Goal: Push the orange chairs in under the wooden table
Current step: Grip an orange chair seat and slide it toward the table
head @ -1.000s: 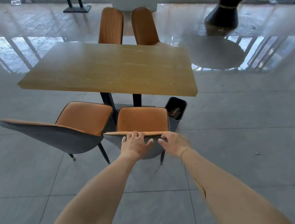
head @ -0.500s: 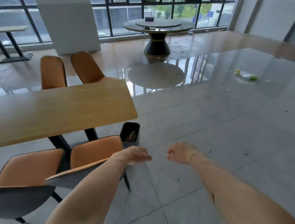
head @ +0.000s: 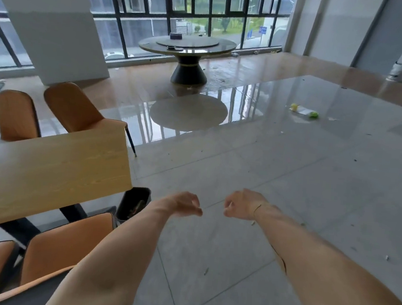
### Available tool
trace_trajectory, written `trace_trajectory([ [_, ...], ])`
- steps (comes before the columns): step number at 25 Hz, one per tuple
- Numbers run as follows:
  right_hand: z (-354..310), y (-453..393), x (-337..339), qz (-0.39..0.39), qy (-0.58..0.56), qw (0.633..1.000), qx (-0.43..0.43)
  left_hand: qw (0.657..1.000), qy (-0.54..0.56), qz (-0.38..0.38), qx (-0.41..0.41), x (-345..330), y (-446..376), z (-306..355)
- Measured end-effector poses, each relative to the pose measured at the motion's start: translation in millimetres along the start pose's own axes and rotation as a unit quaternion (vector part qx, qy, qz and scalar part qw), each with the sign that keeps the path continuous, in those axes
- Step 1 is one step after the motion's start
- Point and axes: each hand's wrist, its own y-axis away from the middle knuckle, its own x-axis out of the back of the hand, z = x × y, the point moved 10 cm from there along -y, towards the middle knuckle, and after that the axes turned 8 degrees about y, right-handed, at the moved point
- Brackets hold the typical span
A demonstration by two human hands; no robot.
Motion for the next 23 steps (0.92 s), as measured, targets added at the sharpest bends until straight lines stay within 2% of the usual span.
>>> trace_trajectory([
  [7,41.8,-114.3,56.3,0.047,0.016,0.999,0.009,0.998,-0.034,0.049,-0.016,64.8,-113.8,11.1],
  [15,65.0,-290.4,165.5,0.07,0.031,0.997,0.007,0.997,-0.041,0.063,-0.018,198.7,-268.4,-19.9],
  [23,88.2,-474.0,200.5,0.001,0.034,0.999,0.031,0.998,-0.047,0.033,0.029,280.9,-433.4,-54.2],
])
